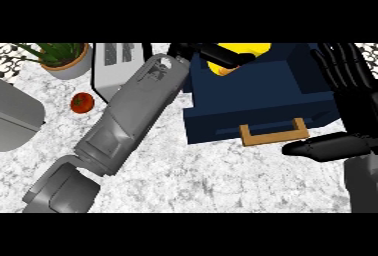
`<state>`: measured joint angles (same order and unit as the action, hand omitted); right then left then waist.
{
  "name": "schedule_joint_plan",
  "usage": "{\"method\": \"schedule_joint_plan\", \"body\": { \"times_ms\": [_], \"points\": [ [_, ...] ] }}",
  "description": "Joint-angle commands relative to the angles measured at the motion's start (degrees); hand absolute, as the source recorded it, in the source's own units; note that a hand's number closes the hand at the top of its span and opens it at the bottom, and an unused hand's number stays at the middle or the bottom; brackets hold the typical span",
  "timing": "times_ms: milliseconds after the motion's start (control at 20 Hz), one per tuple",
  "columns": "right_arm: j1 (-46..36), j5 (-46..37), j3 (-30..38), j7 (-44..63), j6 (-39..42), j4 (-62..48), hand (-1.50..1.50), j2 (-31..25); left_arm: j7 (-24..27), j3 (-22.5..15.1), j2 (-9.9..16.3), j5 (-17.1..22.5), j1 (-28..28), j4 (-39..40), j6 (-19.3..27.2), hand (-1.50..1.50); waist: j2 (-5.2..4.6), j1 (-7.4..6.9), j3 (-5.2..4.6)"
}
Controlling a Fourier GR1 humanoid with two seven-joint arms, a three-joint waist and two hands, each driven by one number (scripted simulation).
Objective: Pick up the cup, place it into the drawer and close the drawer
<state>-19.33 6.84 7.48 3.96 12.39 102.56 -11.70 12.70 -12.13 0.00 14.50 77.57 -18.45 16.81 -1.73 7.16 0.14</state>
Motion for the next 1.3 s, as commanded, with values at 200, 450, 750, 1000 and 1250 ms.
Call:
{"method": "schedule_joint_plan", "body": {
  "times_ms": [200, 450, 750, 1000, 1250],
  "points": [
    [-3.0, 0.0, -2.2, -0.8, 1.2, -0.7, -1.50, 0.7, -1.6, -7.1, 0.0, 2.3, -1.3, 2.6, -1.3, -1.50, -1.09, 4.32, 0.03],
    [-5.1, 4.5, -3.4, -0.3, 5.2, -2.3, -1.50, 0.8, 4.2, -6.0, 0.0, 7.5, -5.5, -0.1, -1.4, -1.50, -1.68, 4.96, -0.06],
    [-5.9, 11.3, -10.0, 1.7, 14.8, -1.8, 1.50, 1.2, 9.4, -3.4, 0.0, 15.5, -5.8, -5.2, -5.0, -1.50, -0.96, 4.13, -0.18],
    [-2.6, 8.5, -16.1, 5.9, 23.0, -1.7, 1.50, -5.0, 14.1, -1.9, 0.0, 18.8, -4.6, -4.7, 0.0, -1.50, -0.41, 2.64, -0.17],
    [-0.7, 1.5, -18.1, 10.3, 24.6, 0.1, -1.50, -10.7, 16.2, -2.0, 0.0, 20.8, -5.3, -3.4, -0.4, -1.50, 0.57, -0.90, -0.17]
  ]
}}
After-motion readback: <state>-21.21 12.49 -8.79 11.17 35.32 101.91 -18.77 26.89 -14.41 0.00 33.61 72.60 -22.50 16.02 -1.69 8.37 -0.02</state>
